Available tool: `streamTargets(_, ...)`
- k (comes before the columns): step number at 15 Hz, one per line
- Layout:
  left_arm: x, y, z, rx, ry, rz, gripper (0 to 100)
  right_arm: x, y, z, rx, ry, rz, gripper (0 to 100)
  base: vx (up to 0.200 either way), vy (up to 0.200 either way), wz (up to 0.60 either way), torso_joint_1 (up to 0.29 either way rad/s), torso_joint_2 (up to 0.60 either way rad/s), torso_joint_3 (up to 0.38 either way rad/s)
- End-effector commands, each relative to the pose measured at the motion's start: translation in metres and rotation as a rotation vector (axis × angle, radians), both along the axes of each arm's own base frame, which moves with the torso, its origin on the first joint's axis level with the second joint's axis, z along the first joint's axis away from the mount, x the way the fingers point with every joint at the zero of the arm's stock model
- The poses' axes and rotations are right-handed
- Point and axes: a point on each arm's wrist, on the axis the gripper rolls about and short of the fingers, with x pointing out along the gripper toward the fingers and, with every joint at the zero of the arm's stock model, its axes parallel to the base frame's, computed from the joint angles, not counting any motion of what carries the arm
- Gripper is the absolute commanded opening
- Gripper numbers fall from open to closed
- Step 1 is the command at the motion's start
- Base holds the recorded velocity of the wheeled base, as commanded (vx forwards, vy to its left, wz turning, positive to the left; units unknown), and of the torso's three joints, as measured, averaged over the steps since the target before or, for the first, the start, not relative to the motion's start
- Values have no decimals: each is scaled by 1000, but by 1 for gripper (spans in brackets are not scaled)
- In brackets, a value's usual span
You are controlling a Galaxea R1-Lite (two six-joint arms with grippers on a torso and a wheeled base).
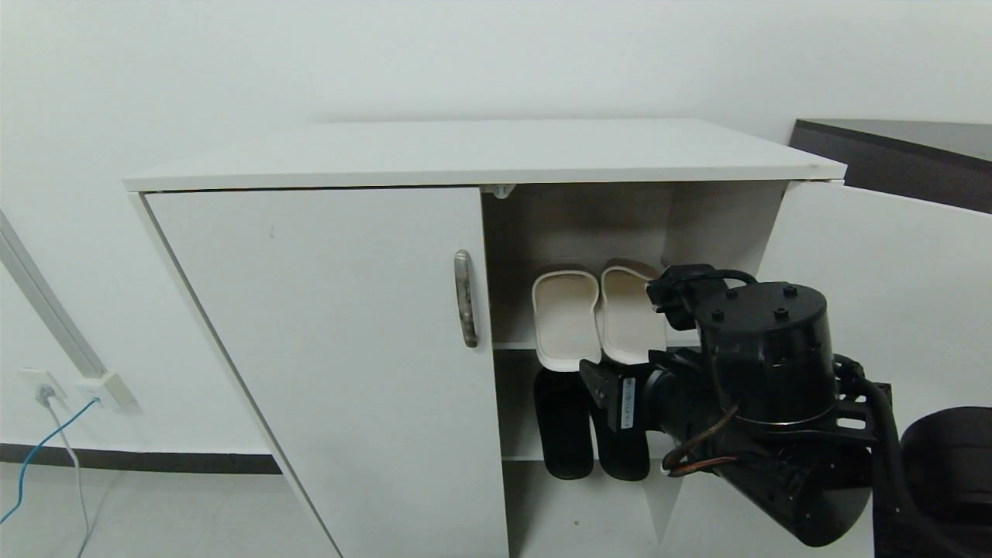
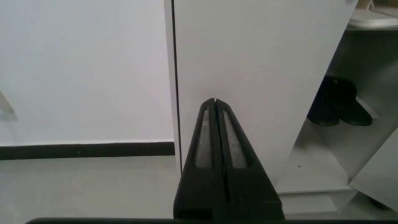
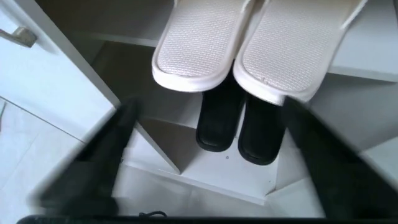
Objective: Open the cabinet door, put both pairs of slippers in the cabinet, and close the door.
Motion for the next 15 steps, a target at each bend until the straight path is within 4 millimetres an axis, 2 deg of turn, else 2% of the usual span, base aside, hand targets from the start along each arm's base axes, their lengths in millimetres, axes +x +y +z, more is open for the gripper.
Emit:
streamTargets(1, 0, 0, 0, 0, 1, 0, 0, -1, 0, -1, -1, 1, 2, 0, 0, 0, 0, 0, 0, 0)
streamTargets(8, 0, 0, 0, -2, 1, 1, 0, -3, 1, -4, -15, 9, 11, 0, 0, 0, 0, 0, 0, 0)
streamTargets(15, 0, 0, 0, -2, 0, 1, 0, -2, 1, -9, -27, 18, 9, 0, -200, 0, 0, 2, 5, 2)
